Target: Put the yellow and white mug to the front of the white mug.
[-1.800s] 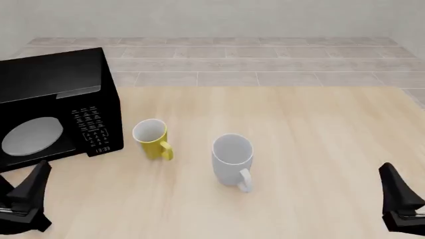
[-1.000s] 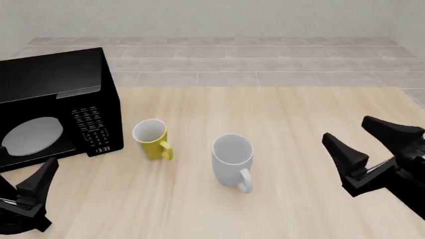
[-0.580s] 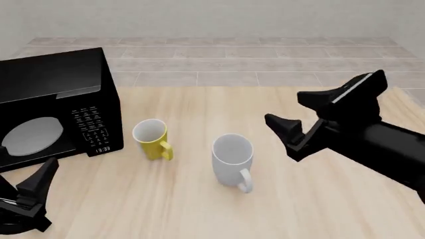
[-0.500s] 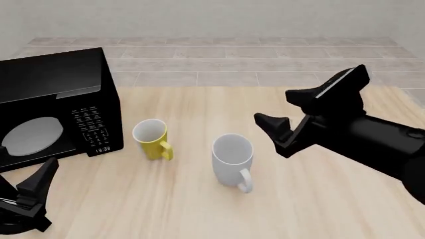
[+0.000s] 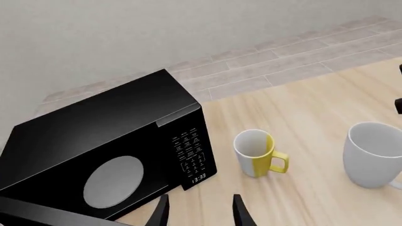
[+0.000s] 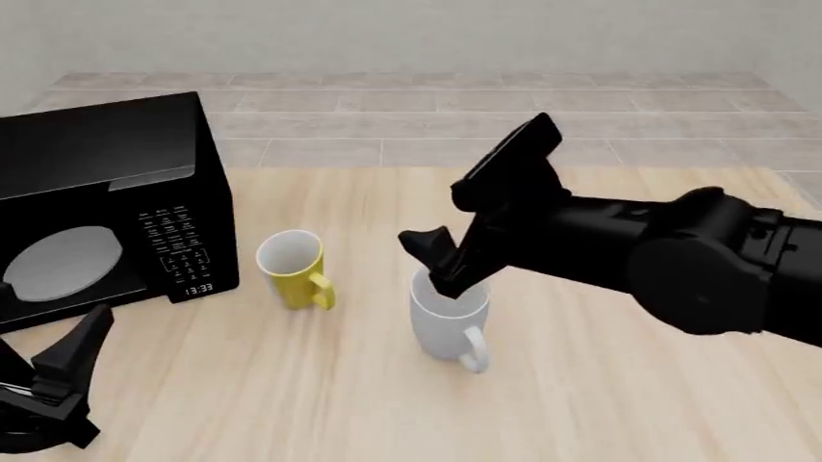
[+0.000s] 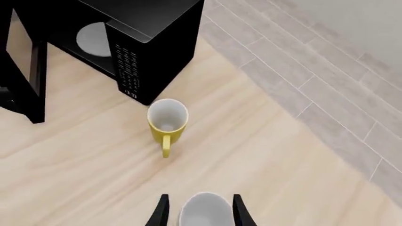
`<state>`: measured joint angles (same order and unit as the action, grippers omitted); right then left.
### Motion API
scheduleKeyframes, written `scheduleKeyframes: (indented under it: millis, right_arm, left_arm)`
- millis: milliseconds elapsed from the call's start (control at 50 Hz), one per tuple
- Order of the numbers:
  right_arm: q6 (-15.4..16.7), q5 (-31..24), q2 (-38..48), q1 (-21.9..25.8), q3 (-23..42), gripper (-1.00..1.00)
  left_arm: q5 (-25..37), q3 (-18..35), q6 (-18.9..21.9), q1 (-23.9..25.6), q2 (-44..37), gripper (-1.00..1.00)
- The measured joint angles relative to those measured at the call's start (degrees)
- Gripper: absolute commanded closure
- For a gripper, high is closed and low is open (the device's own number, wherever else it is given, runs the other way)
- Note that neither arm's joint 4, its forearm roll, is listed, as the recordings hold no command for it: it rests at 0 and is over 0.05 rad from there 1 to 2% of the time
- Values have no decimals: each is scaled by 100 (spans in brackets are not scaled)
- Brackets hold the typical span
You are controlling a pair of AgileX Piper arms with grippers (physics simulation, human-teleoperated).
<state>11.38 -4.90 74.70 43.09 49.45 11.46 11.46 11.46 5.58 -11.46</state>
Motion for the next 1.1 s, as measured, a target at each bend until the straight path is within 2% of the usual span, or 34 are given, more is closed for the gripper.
scheduleKeyframes:
  millis: [360, 820, 1100]
  right_arm:
    - [21, -190, 664, 332, 626, -100]
    - [-10, -460, 1751, 343, 1621, -100]
    - [-99, -579, 2317, 517, 2037, -100]
  left_arm:
    - [0, 0, 0, 0, 0, -100]
    - [0, 0, 0, 0, 0, -100]
    - [0, 0, 0, 0, 0, -100]
